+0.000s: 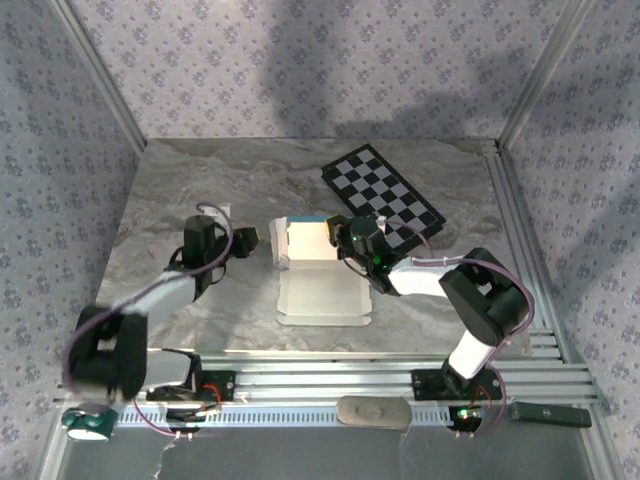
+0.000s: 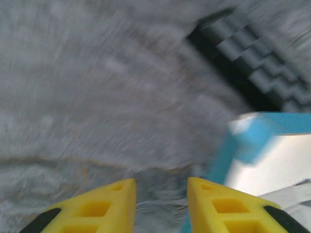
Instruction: Fold the paper box
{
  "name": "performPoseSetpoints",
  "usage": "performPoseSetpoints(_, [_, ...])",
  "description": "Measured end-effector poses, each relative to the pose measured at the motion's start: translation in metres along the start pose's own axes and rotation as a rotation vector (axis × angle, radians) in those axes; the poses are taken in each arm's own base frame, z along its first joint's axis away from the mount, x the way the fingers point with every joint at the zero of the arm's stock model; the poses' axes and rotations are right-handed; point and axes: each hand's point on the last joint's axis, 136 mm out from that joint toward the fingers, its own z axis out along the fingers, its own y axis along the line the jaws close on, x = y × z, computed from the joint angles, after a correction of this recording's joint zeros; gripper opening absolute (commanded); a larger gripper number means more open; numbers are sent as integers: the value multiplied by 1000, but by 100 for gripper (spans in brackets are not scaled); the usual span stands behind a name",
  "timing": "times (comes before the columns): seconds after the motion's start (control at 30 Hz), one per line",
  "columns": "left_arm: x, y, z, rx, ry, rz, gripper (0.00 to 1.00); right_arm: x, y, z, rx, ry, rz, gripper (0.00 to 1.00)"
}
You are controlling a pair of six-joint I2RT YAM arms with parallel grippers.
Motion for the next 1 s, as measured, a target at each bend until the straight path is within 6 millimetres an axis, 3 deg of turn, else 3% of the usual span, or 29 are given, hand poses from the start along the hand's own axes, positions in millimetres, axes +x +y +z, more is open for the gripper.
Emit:
performPoseSetpoints(0.1, [22,19,27,-6,116,-59,33,3,-4,3,4,19,0,0])
performPoseSetpoints(0.2, [30,11,39,64,163,-74,34,4,-9,5,16,26,-1,0])
performPoseSetpoints(0.6, [37,-46,25,271,149,10,37,7,3,5,-37,41,-27,0])
performPoseSetpoints(1.0, [43,-62,21,287,149,63,41,7,12,5,-90,48,-31,0])
